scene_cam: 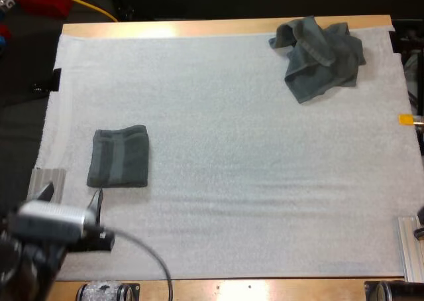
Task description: Pick towel from pile, fold and stack
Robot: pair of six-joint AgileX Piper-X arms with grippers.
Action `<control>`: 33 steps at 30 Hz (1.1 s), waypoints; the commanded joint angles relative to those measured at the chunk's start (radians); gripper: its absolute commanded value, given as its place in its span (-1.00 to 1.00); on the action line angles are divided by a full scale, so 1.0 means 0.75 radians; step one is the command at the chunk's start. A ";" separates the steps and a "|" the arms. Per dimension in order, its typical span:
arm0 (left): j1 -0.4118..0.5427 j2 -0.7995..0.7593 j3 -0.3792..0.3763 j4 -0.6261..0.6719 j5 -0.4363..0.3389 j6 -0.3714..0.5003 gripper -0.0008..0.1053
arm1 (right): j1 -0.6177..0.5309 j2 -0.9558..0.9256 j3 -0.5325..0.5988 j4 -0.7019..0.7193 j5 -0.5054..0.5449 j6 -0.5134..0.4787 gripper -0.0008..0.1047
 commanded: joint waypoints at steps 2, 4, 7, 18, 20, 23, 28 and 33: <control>-0.007 -0.066 -0.006 0.014 0.043 -0.019 0.29 | -0.001 -0.062 -0.005 0.029 0.010 -0.009 0.45; -0.007 -0.142 -0.006 0.051 0.088 -0.023 0.29 | -0.001 -0.126 -0.005 0.073 0.010 0.019 0.45; -0.007 -0.240 -0.006 0.137 0.114 -0.023 0.29 | -0.001 -0.212 -0.005 0.141 0.010 0.051 0.45; -0.007 -0.537 -0.010 0.366 0.115 -0.020 0.29 | -0.001 -0.474 -0.007 0.321 0.010 0.051 0.45; -0.007 -0.593 -0.012 0.373 0.115 -0.020 0.29 | -0.001 -0.517 -0.009 0.332 0.010 0.051 0.45; -0.007 -0.680 -0.011 0.376 0.115 -0.020 0.29 | 0.002 -0.532 -0.022 0.372 0.013 0.051 0.45; 0.002 -0.723 0.000 0.402 0.122 -0.030 0.29 | 0.003 -0.531 -0.005 0.375 0.011 0.048 0.45; 0.002 -0.724 0.069 0.388 0.115 -0.015 0.29 | 0.003 -0.531 0.040 0.320 0.011 0.051 0.45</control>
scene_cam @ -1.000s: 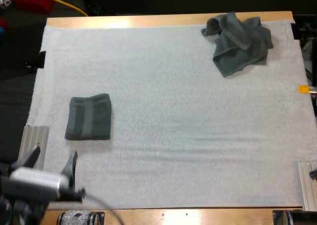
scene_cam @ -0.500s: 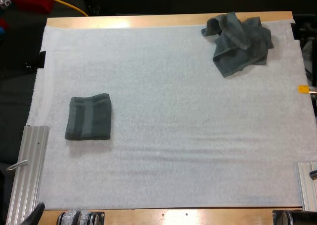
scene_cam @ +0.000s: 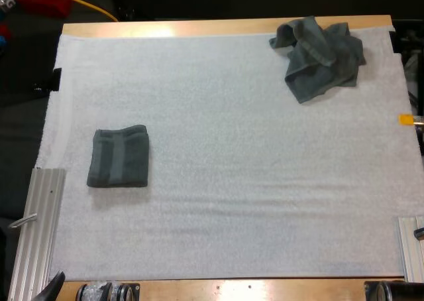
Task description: Pick towel from pile, fold and stack
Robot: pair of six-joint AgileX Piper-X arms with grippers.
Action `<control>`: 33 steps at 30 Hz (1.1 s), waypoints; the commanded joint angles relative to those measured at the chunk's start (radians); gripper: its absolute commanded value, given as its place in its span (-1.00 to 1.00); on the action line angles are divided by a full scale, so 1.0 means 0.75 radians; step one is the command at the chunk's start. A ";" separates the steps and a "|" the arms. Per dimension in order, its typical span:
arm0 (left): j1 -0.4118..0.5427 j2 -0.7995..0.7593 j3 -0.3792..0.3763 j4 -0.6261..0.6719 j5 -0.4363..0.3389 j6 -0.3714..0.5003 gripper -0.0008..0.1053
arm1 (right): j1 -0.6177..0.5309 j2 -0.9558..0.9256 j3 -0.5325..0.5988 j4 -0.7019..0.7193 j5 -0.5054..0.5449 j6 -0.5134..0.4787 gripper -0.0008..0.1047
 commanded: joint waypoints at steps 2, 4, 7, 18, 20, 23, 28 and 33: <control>-0.002 -0.183 0.042 -0.016 -0.019 0.008 0.29 | 0.003 -0.051 0.030 -0.069 0.006 -0.004 0.45; -0.002 -0.180 0.117 -0.086 -0.040 0.009 0.29 | 0.003 -0.051 0.072 -0.138 0.006 -0.004 0.45; -0.002 -0.181 0.224 -0.186 -0.065 0.009 0.29 | 0.003 -0.048 0.138 -0.235 0.006 -0.004 0.45; -0.002 -0.178 0.590 -0.603 -0.075 0.009 0.29 | 0.003 -0.046 0.414 -0.401 0.009 -0.012 0.45; -0.002 -0.176 0.637 -0.640 -0.075 0.009 0.29 | 0.003 -0.046 0.463 -0.399 0.009 -0.012 0.45; -0.002 -0.176 0.693 -0.641 -0.075 0.009 0.29 | 0.003 -0.046 0.544 -0.399 0.009 -0.012 0.45; -0.002 -0.176 0.777 -0.678 -0.075 0.009 0.29 | 0.003 -0.046 0.696 -0.391 0.009 -0.012 0.45; -0.002 -0.176 0.797 -0.713 -0.070 0.009 0.29 | 0.003 -0.042 0.715 -0.415 0.009 -0.004 0.45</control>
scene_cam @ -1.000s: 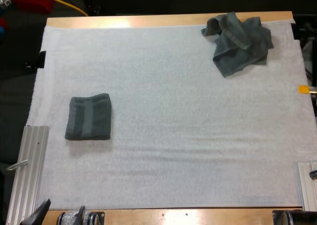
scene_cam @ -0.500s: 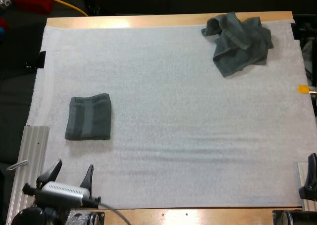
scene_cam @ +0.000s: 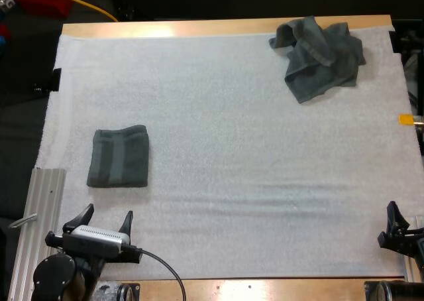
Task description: Pick towel from pile, fold and stack
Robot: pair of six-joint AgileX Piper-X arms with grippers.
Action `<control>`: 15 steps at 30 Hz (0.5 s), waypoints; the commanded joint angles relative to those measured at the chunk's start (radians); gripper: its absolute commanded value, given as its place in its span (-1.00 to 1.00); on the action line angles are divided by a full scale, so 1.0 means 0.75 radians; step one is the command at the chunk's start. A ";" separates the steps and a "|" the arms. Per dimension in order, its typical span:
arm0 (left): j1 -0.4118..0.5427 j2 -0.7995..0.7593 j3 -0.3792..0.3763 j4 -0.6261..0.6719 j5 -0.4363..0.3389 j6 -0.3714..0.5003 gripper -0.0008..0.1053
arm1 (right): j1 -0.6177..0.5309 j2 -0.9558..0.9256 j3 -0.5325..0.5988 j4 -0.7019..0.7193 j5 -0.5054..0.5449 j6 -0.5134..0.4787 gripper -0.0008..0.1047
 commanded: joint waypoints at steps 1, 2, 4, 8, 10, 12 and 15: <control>-0.002 -0.187 -0.002 -0.029 -0.005 -0.004 0.29 | 0.003 -0.050 -0.008 -0.019 0.006 -0.007 0.45; -0.002 -0.187 -0.002 -0.029 -0.005 -0.004 0.29 | 0.003 -0.050 -0.008 -0.019 0.006 -0.007 0.45; -0.002 -0.187 -0.002 -0.029 -0.005 -0.004 0.29 | 0.003 -0.050 -0.008 -0.019 0.006 -0.007 0.45; -0.002 -0.187 -0.002 -0.029 -0.005 -0.004 0.29 | 0.003 -0.050 -0.008 -0.019 0.006 -0.007 0.45; -0.002 -0.187 -0.002 -0.029 -0.005 -0.004 0.29 | 0.003 -0.050 -0.008 -0.019 0.006 -0.007 0.45; -0.002 -0.187 -0.002 -0.029 -0.005 -0.004 0.29 | 0.003 -0.050 -0.008 -0.019 0.006 -0.007 0.45; -0.002 -0.187 -0.002 -0.029 -0.005 -0.004 0.29 | 0.027 -0.050 -0.008 -0.019 0.006 -0.007 0.45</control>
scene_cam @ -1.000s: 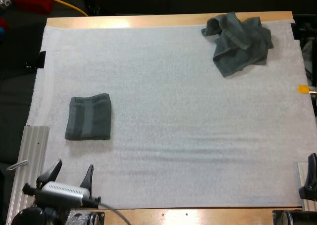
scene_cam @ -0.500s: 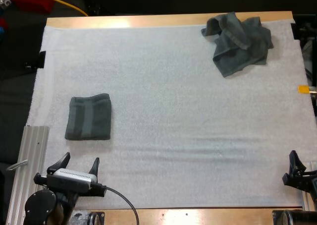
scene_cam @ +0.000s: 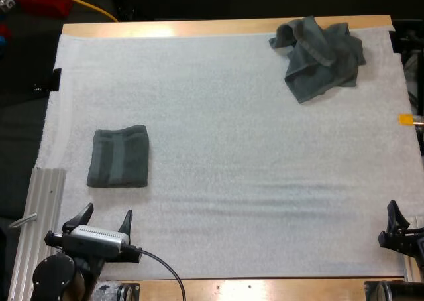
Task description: Pick towel from pile, fold and stack
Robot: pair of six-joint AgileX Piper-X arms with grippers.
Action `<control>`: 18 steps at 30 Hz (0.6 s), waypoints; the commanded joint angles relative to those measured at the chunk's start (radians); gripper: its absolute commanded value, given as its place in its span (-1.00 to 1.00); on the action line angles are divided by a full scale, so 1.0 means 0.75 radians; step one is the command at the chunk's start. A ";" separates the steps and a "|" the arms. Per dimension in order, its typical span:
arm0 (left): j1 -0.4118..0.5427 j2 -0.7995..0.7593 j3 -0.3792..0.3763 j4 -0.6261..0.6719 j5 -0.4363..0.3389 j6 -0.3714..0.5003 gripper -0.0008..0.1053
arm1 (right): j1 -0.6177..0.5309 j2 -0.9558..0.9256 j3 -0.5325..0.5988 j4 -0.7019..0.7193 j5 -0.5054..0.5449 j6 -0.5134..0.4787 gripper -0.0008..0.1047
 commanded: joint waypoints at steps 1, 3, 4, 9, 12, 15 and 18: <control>-0.002 -0.187 -0.002 -0.016 -0.005 -0.004 0.29 | 0.013 -0.050 -0.008 -0.014 0.004 -0.007 0.45; -0.002 -0.187 -0.002 -0.016 -0.005 -0.004 0.29 | 0.023 -0.050 -0.008 -0.017 0.004 -0.007 0.45; -0.002 -0.187 -0.002 -0.016 -0.005 -0.004 0.29 | 0.024 -0.050 -0.008 -0.020 0.004 -0.007 0.45; -0.002 -0.187 -0.002 -0.016 -0.005 -0.004 0.29 | 0.024 -0.050 -0.008 -0.020 0.004 -0.007 0.45; -0.002 -0.185 -0.002 -0.016 -0.005 -0.004 0.29 | 0.024 -0.050 -0.008 -0.020 0.004 -0.007 0.45; -0.002 -0.185 -0.002 -0.016 -0.005 -0.004 0.29 | 0.024 -0.050 -0.008 -0.020 0.004 -0.007 0.45; -0.002 -0.185 -0.002 -0.016 -0.005 -0.004 0.29 | 0.024 -0.050 -0.008 -0.020 0.004 -0.007 0.45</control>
